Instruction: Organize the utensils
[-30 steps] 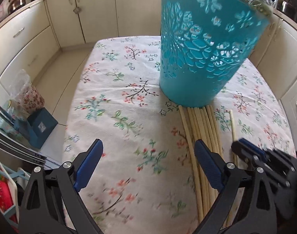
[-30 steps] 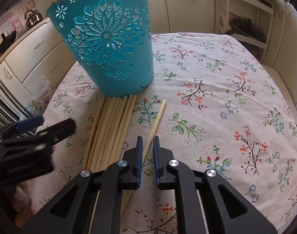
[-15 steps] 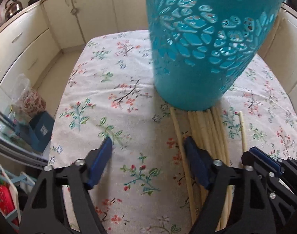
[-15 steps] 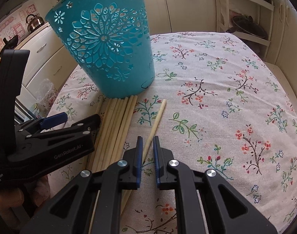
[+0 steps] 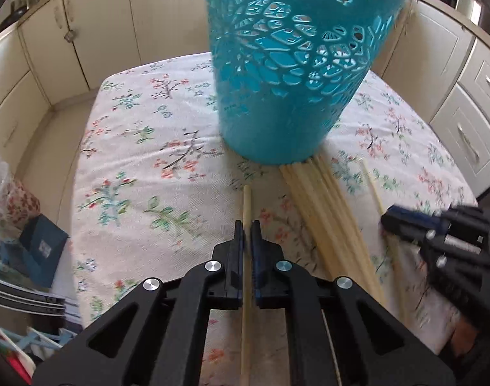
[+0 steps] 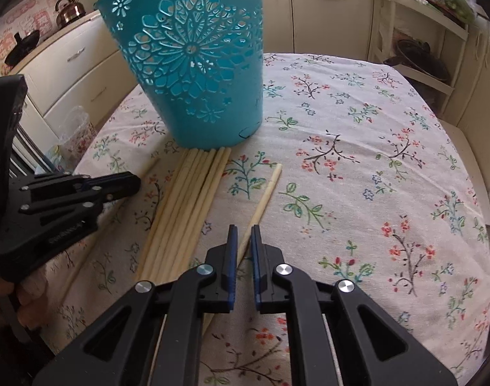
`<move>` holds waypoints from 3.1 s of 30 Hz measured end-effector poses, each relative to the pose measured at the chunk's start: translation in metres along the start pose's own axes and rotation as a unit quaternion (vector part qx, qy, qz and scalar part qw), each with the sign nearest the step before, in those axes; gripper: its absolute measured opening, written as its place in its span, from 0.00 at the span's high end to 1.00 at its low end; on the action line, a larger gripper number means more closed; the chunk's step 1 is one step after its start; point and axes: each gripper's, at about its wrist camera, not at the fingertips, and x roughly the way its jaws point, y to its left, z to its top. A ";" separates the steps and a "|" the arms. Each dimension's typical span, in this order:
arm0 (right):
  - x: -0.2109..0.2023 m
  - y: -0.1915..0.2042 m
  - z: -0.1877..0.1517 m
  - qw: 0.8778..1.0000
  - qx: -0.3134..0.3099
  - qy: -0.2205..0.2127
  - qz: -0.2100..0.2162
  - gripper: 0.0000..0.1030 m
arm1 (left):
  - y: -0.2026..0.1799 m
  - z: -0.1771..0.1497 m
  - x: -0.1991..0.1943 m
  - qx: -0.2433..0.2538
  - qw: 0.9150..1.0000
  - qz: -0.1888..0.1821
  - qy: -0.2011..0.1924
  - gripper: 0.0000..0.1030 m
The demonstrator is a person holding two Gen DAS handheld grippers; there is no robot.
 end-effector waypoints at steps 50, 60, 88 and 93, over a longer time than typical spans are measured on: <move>0.006 -0.012 -0.003 0.999 0.028 -0.030 0.005 0.92 | 0.021 0.182 -0.139 -0.145 0.909 -0.151 -0.361 0.96; 0.007 -0.010 -0.002 0.999 0.023 -0.032 0.000 0.92 | 0.030 0.192 -0.098 -0.163 0.906 -0.139 -0.366 0.96; 0.009 -0.007 -0.002 0.999 0.003 -0.032 -0.009 0.92 | 0.038 0.140 -0.087 -0.141 0.947 -0.057 -0.284 0.44; 0.005 -0.020 -0.004 0.999 0.039 -0.028 0.018 0.94 | 0.063 0.102 -0.115 -0.171 0.938 -0.041 -0.298 0.28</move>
